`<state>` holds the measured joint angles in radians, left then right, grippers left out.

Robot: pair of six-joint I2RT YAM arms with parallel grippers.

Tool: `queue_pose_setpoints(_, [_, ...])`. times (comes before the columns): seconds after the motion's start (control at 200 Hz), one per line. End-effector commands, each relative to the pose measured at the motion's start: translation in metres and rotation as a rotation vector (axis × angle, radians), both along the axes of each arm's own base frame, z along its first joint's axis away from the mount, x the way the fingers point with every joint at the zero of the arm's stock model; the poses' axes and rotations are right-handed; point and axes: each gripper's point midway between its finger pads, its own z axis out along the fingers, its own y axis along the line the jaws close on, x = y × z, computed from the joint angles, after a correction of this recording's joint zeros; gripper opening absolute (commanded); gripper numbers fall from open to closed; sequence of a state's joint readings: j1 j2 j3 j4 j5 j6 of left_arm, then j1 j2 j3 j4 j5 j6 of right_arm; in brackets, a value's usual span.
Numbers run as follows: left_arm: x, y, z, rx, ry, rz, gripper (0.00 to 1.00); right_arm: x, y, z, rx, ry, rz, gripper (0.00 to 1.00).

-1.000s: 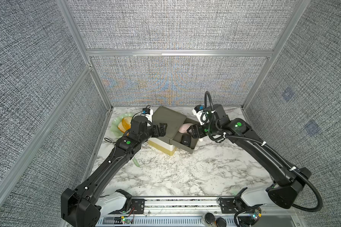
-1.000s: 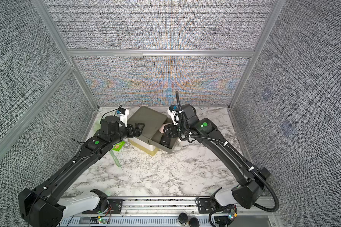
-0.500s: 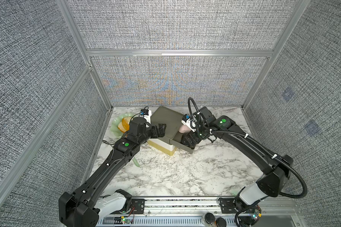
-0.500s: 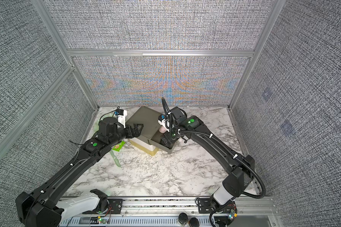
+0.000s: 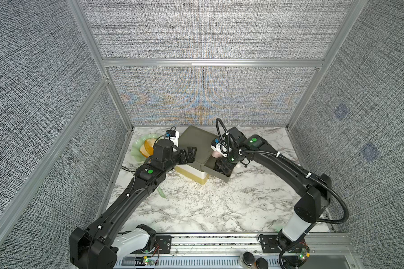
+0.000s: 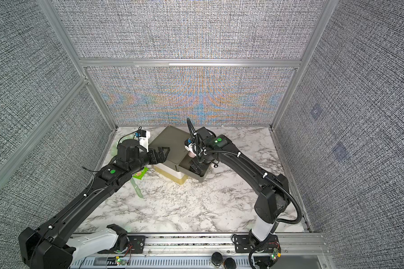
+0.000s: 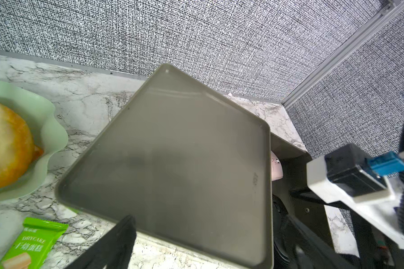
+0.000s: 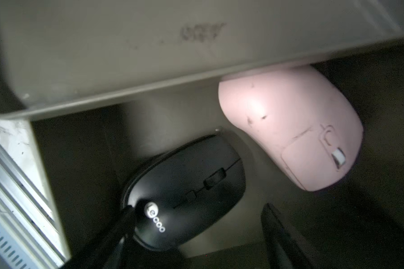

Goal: Take the mice out of the drawer
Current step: Adjust the mouse in the drawer.

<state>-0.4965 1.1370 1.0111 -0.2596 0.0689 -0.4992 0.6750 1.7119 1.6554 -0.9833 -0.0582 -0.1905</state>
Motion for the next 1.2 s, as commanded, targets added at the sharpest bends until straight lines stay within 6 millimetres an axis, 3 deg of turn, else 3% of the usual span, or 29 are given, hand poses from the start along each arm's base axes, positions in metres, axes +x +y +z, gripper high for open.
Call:
queue_pose_setpoints(0.0, [0.004,0.001,0.005,-0.007,-0.018,0.015,1.0,-0.007,0.002,-0.004,-0.002,0.032,0.032,0.83])
queue_pose_setpoints(0.14, [0.005,0.0,0.004,-0.008,-0.015,0.016,0.99,-0.002,0.001,-0.013,-0.028,0.038,0.021,0.82])
queue_pose_setpoints(0.295, [0.006,0.0,0.004,-0.006,-0.014,0.02,1.0,-0.009,0.016,-0.002,0.08,0.062,0.067,0.82])
queue_pose_setpoints(0.505, [0.008,0.0,0.004,-0.009,-0.013,0.025,1.0,0.006,-0.005,-0.011,-0.045,0.017,-0.011,0.81])
queue_pose_setpoints(0.72, [0.011,-0.003,0.003,-0.01,-0.006,0.018,1.0,0.029,-0.023,0.007,-0.069,-0.065,-0.111,0.81])
queue_pose_setpoints(1.026, [0.012,-0.003,0.006,-0.007,-0.013,0.02,0.99,0.018,-0.01,0.04,0.039,-0.076,-0.095,0.81])
queue_pose_setpoints(1.136, [0.012,-0.002,0.007,0.0,-0.012,0.023,1.0,0.028,-0.026,0.048,0.006,-0.086,-0.273,0.81])
queue_pose_setpoints(1.196, [0.012,-0.001,0.009,0.008,-0.016,0.023,0.99,0.024,-0.024,0.048,0.028,-0.027,-0.368,0.81])
